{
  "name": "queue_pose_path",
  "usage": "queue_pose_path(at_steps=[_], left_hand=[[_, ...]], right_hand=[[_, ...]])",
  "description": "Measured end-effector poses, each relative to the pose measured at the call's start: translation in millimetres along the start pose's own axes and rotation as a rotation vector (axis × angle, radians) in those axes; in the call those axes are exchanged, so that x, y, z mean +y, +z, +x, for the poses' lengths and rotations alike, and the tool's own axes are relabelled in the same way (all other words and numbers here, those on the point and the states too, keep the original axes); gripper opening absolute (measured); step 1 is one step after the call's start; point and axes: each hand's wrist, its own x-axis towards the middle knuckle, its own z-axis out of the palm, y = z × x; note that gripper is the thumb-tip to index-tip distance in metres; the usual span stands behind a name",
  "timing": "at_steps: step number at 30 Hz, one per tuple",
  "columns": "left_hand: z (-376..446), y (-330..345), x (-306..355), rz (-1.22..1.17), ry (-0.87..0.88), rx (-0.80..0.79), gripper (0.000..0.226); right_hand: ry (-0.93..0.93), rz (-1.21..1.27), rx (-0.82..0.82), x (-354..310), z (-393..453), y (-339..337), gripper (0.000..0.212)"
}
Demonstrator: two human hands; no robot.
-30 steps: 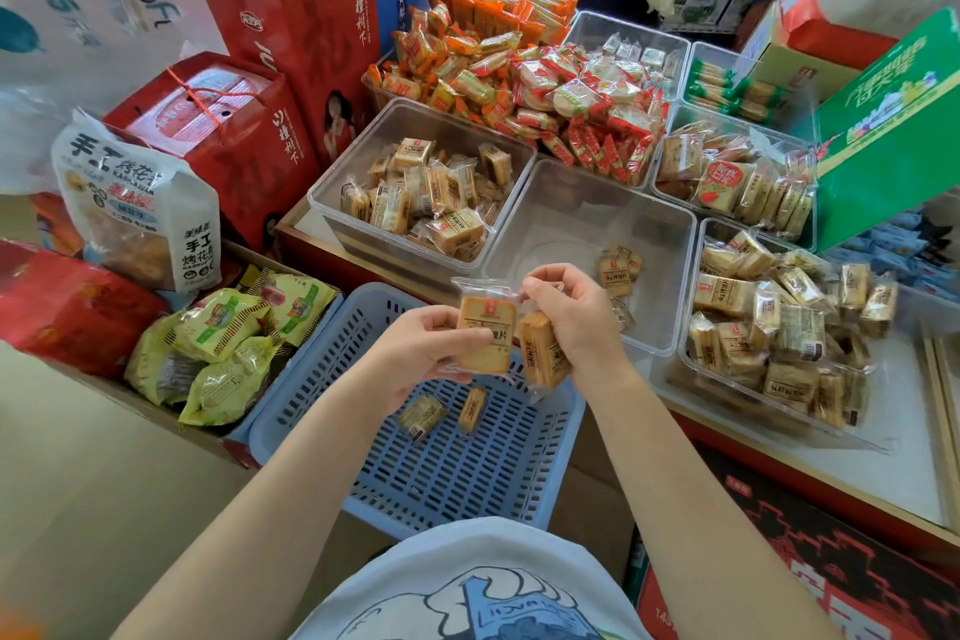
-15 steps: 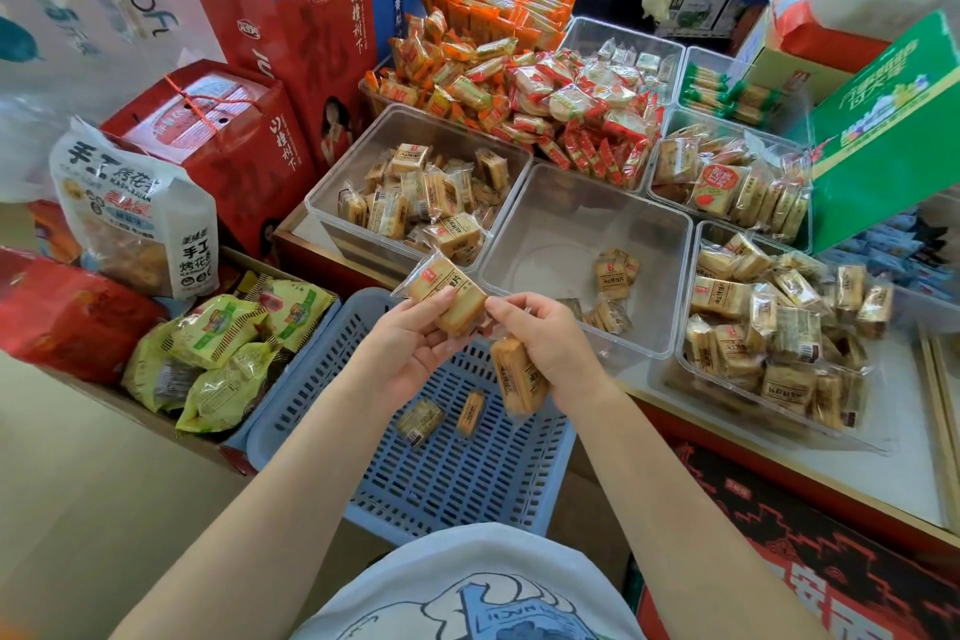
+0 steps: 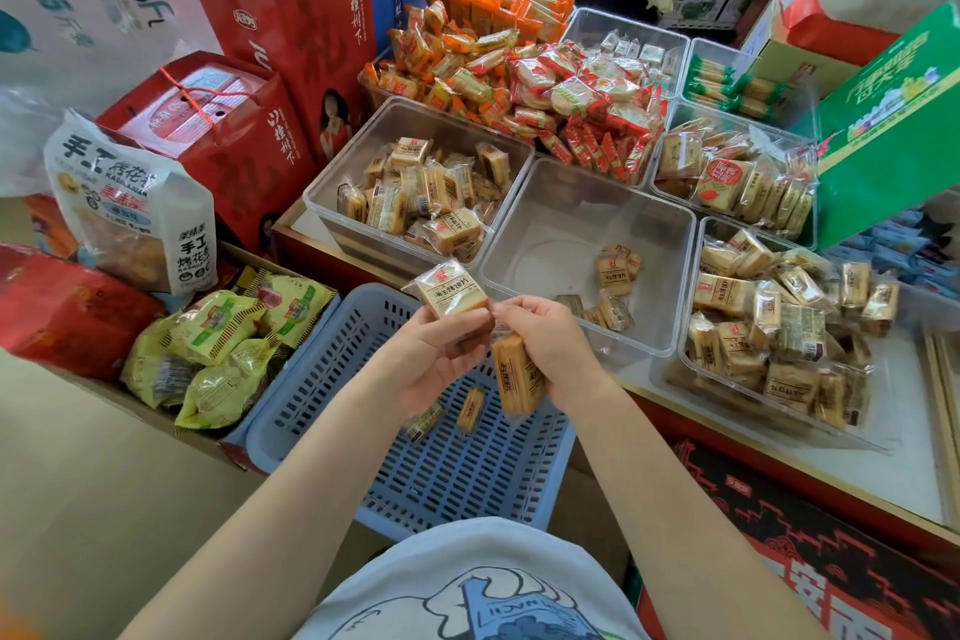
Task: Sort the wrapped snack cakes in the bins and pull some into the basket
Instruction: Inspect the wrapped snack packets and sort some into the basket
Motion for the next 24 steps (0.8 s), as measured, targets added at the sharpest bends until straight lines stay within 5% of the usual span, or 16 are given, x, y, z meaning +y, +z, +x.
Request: queue_pose_path(at_steps=[11,19,24], left_hand=[[13,-4,0,0.023,0.070,0.064,0.028],[32,-18,14,0.285,0.161,0.142,0.045],[38,-9,6,0.465,0.078,-0.037,0.056]], right_hand=[[-0.066,-0.112,-0.046,-1,7,-10,0.019],[0.069,0.024,0.148,-1,26,-7,0.054],[0.050,0.096,0.128,-15,44,1,0.055]])
